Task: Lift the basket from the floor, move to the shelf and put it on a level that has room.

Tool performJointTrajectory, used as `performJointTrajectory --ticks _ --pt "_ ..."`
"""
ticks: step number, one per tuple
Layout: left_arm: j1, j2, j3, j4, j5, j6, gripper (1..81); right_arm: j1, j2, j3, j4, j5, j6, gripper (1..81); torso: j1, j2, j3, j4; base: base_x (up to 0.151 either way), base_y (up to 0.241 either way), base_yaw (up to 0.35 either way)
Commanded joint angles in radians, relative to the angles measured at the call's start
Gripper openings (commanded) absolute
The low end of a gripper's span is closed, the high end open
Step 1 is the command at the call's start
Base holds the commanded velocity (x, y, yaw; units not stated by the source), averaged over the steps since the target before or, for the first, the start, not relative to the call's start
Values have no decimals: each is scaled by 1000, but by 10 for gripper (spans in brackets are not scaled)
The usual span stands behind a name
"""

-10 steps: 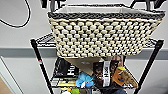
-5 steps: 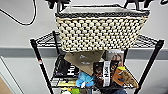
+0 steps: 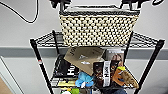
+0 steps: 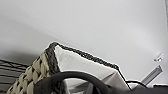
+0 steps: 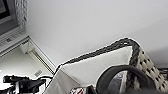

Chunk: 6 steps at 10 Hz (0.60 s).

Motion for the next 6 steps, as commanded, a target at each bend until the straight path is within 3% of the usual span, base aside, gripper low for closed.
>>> performJointTrajectory --ticks 1,2,6 --pt "-118 78 -140 45 -38 70 10 148 110 -176 16 33 -84 10 0 0 0 0 0 0 0" --pt "-101 96 -167 45 -38 87 10 142 134 -230 16 1 -101 10 0 0 0 0 0 0 0" --pt "-46 190 -331 45 -6 153 10 59 168 -334 19 1 -176 10 1 0 -1 0 0 0 0"
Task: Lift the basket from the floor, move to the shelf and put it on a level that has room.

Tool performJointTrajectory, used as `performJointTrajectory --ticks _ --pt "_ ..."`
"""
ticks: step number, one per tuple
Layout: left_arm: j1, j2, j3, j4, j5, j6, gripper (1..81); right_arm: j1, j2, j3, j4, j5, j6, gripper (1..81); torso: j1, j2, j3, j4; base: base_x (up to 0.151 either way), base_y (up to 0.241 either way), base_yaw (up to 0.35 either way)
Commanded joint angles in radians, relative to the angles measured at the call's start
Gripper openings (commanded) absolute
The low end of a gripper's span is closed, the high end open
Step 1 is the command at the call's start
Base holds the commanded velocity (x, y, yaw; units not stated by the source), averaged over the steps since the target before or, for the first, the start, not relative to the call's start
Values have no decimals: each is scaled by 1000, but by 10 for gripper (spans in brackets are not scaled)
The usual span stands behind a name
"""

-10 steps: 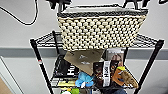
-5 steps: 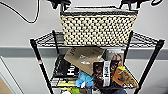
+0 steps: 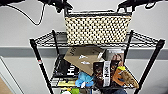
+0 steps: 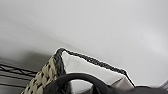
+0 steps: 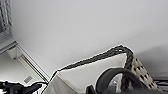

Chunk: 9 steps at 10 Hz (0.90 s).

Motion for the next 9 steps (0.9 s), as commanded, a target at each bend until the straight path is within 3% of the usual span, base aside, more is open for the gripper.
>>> performJointTrajectory --ticks 1,4,9 --pt "-130 92 -146 42 -11 77 10 119 60 -97 17 46 -77 10 0 0 0 0 0 0 0" --pt "-81 129 -224 42 -9 103 10 53 94 -128 17 94 -93 10 0 0 0 0 0 0 0" --pt "-75 149 -240 36 -9 115 10 48 105 -148 26 98 -93 10 0 0 0 0 0 0 0"
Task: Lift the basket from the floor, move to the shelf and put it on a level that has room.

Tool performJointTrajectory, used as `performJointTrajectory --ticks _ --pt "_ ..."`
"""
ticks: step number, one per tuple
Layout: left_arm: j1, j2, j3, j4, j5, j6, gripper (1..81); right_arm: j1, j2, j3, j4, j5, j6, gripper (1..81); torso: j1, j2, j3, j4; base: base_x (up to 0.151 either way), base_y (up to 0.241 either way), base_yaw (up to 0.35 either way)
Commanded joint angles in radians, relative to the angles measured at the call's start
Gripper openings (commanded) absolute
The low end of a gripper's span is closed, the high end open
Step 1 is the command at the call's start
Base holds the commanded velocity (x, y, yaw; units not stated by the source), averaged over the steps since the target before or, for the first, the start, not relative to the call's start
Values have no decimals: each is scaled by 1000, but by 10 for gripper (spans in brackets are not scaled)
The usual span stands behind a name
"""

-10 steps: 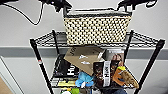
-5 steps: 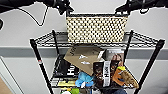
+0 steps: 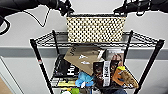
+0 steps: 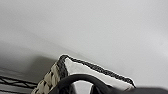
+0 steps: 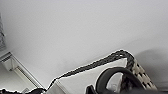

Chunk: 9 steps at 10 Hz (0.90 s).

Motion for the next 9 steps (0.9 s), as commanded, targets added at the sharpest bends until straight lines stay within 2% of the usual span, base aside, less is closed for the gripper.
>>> performJointTrajectory --ticks 1,2,3,7,9 --pt "-157 20 -7 23 15 17 10 149 15 -7 4 -10 -14 10 0 0 0 0 0 0 0" --pt "-159 16 2 20 13 17 811 152 12 4 4 -8 -14 10 0 0 0 0 0 0 0" --pt "-164 13 17 20 12 17 811 155 7 18 4 0 -14 811 0 0 0 0 0 0 0" --pt "-194 -30 69 13 7 17 811 174 -51 90 23 20 -14 811 0 0 0 0 0 0 0" --pt "-205 -82 120 13 9 17 811 191 -122 162 27 21 -11 811 0 0 0 0 0 0 0"
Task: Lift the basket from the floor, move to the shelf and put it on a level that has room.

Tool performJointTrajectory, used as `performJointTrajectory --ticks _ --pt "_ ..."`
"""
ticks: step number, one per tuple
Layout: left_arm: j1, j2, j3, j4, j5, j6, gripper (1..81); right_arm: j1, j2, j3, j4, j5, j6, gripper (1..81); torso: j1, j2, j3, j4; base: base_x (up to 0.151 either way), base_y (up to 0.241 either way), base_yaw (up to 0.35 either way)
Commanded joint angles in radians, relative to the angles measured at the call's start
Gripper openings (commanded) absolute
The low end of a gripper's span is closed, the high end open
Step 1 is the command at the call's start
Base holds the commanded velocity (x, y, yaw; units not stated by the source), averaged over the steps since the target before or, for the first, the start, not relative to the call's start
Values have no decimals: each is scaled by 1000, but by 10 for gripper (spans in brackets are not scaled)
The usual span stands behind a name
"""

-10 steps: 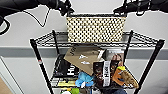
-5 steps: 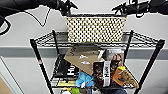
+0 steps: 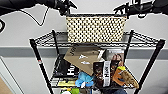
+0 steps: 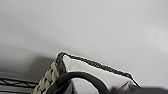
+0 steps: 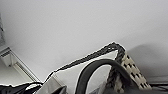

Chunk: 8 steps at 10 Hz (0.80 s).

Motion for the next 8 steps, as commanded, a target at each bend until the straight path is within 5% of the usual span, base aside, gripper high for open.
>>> performJointTrajectory --ticks 1,8 --pt "-194 -67 71 1 6 -3 811 209 -85 94 51 16 4 811 0 0 0 0 0 0 0" --pt "-208 -339 231 27 79 -4 811 208 -318 263 33 1 8 811 0 0 0 0 0 0 0"
